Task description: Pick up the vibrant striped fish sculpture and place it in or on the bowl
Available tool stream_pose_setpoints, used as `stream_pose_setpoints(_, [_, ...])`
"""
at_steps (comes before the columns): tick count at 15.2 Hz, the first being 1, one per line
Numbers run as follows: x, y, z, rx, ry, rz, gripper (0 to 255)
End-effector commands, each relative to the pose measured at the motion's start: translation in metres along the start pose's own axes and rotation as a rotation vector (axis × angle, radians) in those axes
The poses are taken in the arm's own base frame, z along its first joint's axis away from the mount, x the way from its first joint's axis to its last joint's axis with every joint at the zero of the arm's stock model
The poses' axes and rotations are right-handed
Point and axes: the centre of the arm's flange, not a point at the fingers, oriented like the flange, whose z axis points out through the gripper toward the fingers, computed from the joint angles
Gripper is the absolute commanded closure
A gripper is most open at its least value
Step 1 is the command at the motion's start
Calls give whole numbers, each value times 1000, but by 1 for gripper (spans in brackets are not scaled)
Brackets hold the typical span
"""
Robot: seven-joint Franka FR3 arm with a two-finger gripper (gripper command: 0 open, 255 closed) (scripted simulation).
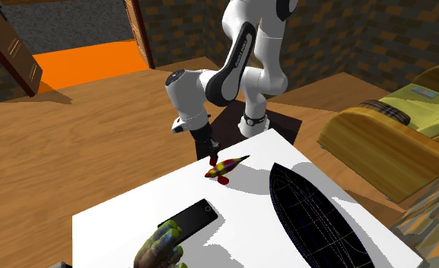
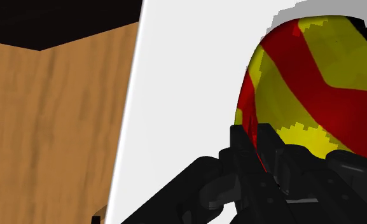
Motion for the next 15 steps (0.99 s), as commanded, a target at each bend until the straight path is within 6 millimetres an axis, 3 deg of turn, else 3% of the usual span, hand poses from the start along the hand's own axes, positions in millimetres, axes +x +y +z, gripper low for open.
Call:
stream_pose_setpoints(1, [0,0,0,0,-1,0,255])
stream_pose_setpoints(15, [-10,-23,-69,0,-1,0,255])
